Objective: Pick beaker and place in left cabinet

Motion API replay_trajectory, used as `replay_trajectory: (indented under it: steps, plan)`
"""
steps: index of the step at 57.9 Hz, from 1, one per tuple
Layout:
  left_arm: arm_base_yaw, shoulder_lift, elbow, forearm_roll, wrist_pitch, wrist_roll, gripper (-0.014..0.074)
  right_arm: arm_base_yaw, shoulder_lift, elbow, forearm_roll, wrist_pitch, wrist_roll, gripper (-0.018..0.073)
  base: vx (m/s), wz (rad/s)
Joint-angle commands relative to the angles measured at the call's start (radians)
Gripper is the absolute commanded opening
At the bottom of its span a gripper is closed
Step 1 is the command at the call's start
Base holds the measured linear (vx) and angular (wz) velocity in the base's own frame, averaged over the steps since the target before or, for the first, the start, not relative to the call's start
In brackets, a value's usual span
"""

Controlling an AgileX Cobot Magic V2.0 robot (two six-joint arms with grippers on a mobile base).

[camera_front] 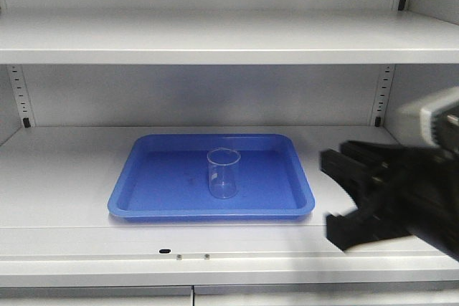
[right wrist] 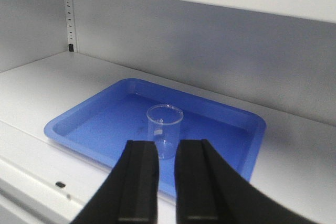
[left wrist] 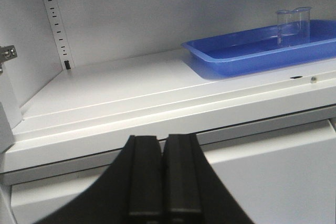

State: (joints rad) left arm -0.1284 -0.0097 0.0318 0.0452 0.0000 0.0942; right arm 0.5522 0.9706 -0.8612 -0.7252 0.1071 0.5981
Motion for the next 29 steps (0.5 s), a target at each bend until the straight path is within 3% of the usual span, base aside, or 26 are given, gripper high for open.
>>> replay_trajectory:
  steps: [1, 29]
  plan:
    - [-0.001, -0.019, 0.016, -0.003, -0.075, -0.003, 0.0001, -0.002, -0.075, 0.018, -0.011, -0.044, -0.002, 0.0181, 0.00, 0.00]
    - [-0.001, -0.019, 0.016, -0.003, -0.075, -0.003, 0.0001, -0.003, -0.164, 0.084, -0.032, 0.011, -0.001, 0.0183, 0.00, 0.00]
